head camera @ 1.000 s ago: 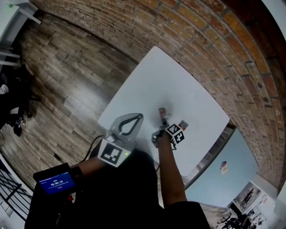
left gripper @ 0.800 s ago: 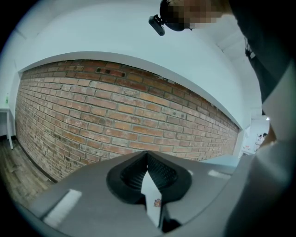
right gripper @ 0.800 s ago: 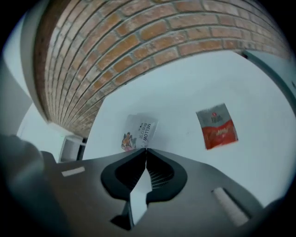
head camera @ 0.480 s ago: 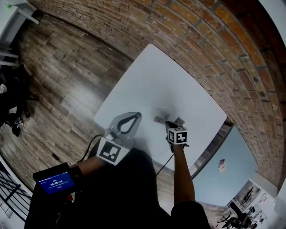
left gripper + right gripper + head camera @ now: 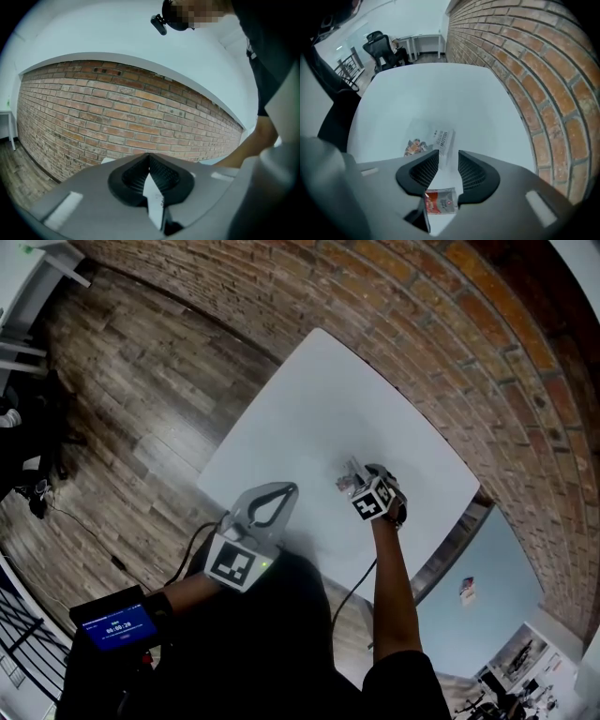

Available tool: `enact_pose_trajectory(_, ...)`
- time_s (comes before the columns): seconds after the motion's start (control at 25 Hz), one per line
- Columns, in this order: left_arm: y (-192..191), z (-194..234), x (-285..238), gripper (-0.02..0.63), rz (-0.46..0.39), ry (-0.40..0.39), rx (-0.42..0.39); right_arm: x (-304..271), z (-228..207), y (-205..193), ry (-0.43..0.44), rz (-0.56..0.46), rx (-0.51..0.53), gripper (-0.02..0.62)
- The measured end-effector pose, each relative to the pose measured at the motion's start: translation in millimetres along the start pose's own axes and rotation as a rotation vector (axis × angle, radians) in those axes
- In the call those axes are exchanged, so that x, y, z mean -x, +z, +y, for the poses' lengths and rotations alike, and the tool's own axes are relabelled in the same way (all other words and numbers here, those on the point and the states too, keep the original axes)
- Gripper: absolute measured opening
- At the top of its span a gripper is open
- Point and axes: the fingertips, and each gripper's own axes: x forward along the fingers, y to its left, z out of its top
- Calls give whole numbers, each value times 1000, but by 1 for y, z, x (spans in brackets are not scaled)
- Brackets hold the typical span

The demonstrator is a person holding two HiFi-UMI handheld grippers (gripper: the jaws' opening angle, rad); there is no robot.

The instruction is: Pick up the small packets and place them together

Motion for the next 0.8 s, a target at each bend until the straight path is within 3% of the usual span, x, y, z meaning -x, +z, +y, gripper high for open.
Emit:
enact_pose_trajectory(0.2,4,6,1,2,-15,20,21,17,25,3,-27,-222,-328,196)
enact_pose_trajectory(0.4,3,9,5,2,-10,11,24,10,51,14,-112,-272,-463,215)
enact_pose_trajectory(0.6,-3,-6,-11,2,17,-10,10,-8,51,8,-86,-218,-397,229)
enact_pose_trajectory(0.8,-3,-6,-13,2,20,-8,11,-8,53,2,-48,-190,-111,227)
